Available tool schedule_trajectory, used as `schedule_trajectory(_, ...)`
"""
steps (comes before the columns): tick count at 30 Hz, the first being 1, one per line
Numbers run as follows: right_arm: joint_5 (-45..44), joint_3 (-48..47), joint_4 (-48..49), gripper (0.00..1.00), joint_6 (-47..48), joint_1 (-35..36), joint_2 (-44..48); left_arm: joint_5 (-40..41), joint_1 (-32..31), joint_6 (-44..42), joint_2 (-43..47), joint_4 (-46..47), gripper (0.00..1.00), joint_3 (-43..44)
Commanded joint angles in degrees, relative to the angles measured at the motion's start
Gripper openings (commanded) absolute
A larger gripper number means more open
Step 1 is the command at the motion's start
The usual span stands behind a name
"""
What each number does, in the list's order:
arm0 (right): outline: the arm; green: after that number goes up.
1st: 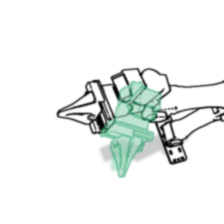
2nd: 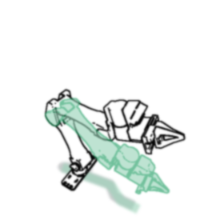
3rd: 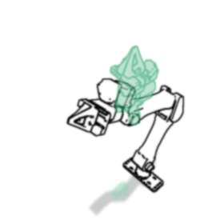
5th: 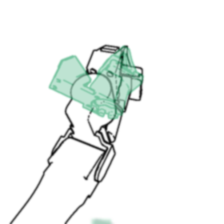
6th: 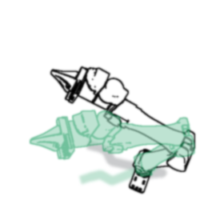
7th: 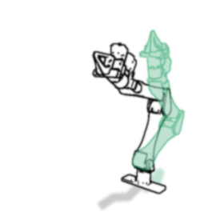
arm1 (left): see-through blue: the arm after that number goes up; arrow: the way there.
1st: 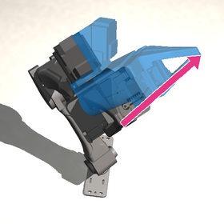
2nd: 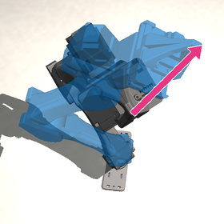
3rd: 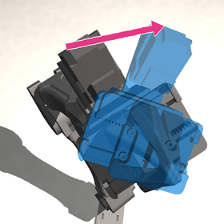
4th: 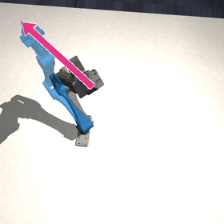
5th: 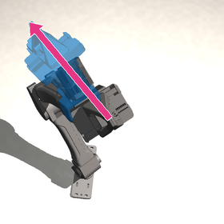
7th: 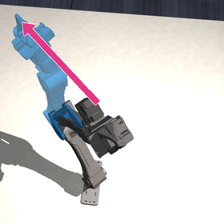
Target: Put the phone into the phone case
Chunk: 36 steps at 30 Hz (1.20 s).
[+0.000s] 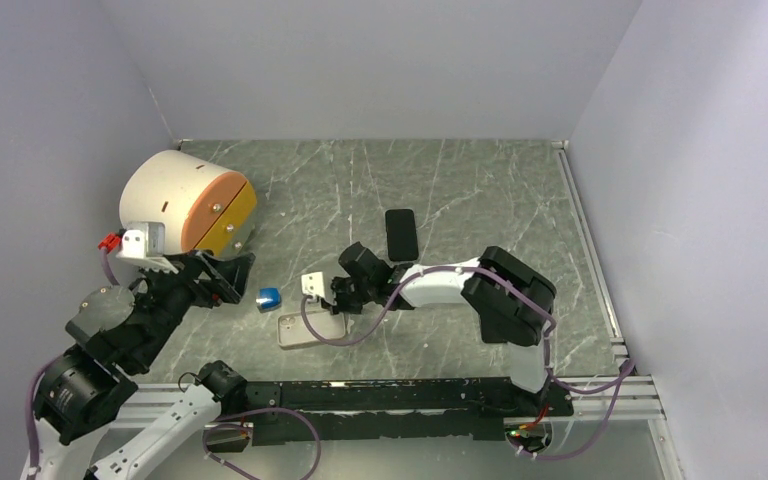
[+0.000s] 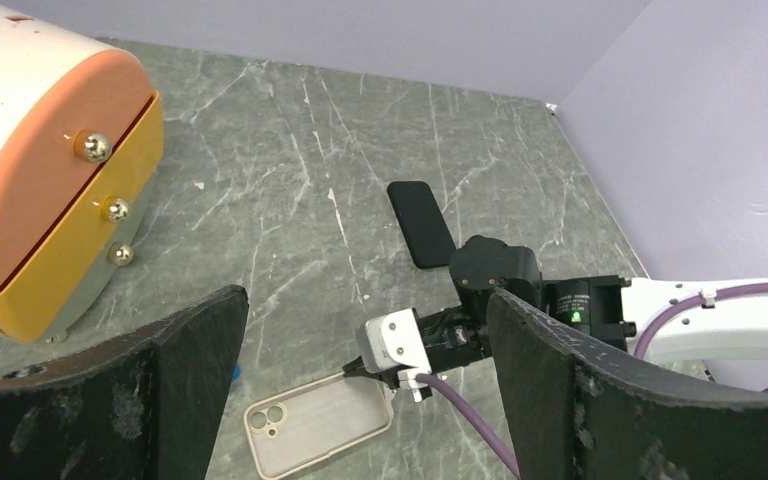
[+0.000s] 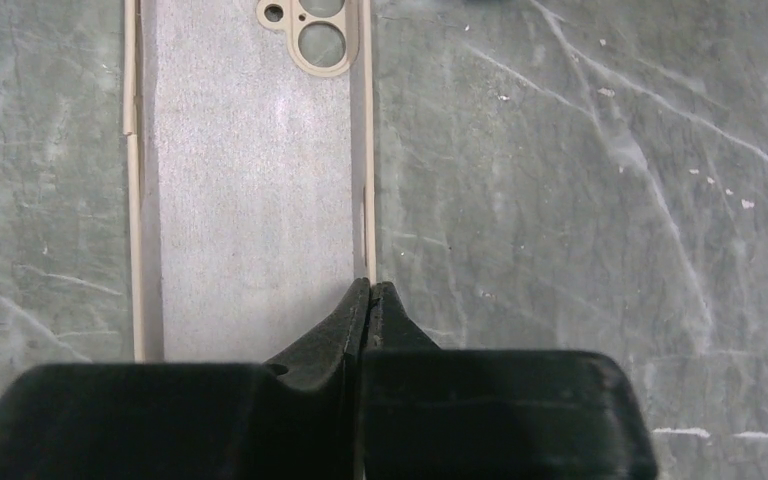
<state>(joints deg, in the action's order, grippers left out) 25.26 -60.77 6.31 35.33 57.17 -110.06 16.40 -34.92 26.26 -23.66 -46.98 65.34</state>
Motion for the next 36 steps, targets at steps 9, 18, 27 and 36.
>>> schedule_trajectory(9, -11.96, 11.58, 5.13, 0.00, -10.93, -0.21, 9.98, 0.39, -0.04, 2.63, -3.41, 3.85, 0.94, -1.43)
schedule_trajectory(18, -29.39, 14.70, -1.68, 0.00, -27.26, -0.17, 16.91, 1.39, 0.00, 2.50, -5.61, 4.65, 0.94, -2.84)
schedule_trajectory(27, -37.54, 18.53, -5.76, 0.00, -43.68, -0.24, 24.37, 2.18, 0.00, 8.50, -10.00, 4.54, 0.94, -8.89)
schedule_trajectory(36, -45.01, 17.31, -22.17, 0.00, -74.06, -0.02, 27.35, 2.23, -0.01, 14.55, -17.58, 2.00, 0.94, -9.89)
